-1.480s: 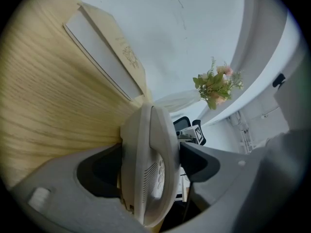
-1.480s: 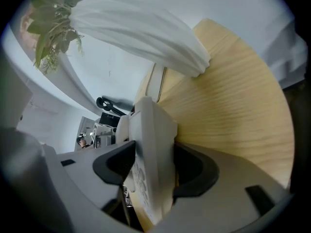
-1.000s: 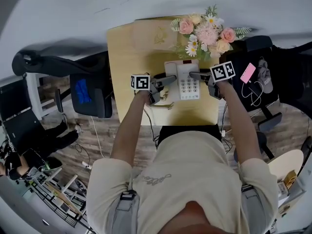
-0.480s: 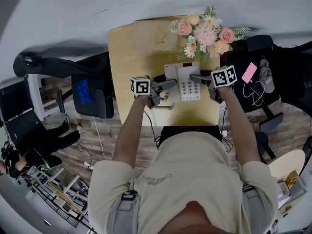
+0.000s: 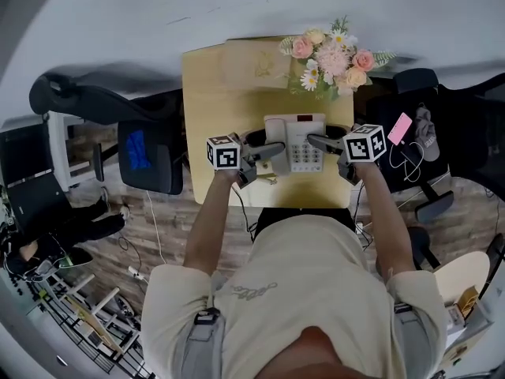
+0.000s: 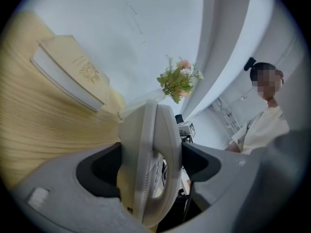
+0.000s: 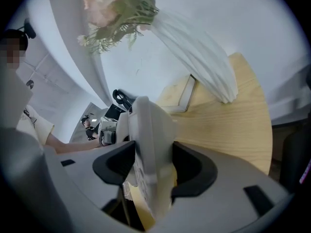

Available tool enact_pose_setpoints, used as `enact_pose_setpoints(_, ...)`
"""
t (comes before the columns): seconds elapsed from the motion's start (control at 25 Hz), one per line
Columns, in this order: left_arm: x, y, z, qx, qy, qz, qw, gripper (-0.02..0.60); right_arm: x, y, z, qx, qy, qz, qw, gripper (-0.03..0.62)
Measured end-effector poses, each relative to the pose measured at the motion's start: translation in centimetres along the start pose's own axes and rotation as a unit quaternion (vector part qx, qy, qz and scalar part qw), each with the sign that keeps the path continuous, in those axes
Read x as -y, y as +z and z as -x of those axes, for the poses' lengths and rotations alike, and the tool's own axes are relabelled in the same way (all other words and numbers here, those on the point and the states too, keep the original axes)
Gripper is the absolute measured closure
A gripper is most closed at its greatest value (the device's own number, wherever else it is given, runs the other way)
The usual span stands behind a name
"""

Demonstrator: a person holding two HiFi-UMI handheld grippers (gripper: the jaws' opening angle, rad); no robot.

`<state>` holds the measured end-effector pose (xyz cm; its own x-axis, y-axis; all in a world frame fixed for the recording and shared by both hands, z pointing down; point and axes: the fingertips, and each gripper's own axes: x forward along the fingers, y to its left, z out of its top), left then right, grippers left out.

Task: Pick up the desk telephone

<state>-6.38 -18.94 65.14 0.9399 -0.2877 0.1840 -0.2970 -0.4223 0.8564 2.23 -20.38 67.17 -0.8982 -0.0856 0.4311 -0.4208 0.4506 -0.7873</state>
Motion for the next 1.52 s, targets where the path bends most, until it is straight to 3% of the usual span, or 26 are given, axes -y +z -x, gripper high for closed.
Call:
enact_pose_setpoints(0.2,4.1,0.9,1.2,0.008,0.003,-0.048,0.9988,0.206,-3.9,1.0,1.7,0.021,-0.001,0.046,0.999,0.359)
enact_pose_setpoints(0.44,8.2,1.2,2.2,0.007,0.01,-0.082,0.9966,0.206,-7.6,1.3,3.6,0.036,0.001,0.072,0.997,0.359)
enact_pose_setpoints(0.64,11.6,2.5,3.2,0.032,0.0,-0.109,0.9935,0.206,-10.9,2.7,5.2,0.053,-0.012,0.11,0.992,0.359)
enact_pose_setpoints(1.12,20.2,10.1,5.9,0.09,-0.018,-0.22,0.9712,0.206,-19.7,10.3,9.2,0.11,-0.02,0.219,0.969,0.359)
enact_pose_setpoints(1.52,25.4,14.1,7.6,0.105,-0.031,-0.283,0.9527,0.206,-24.9,13.6,11.4,0.144,-0.023,0.256,0.956,0.359)
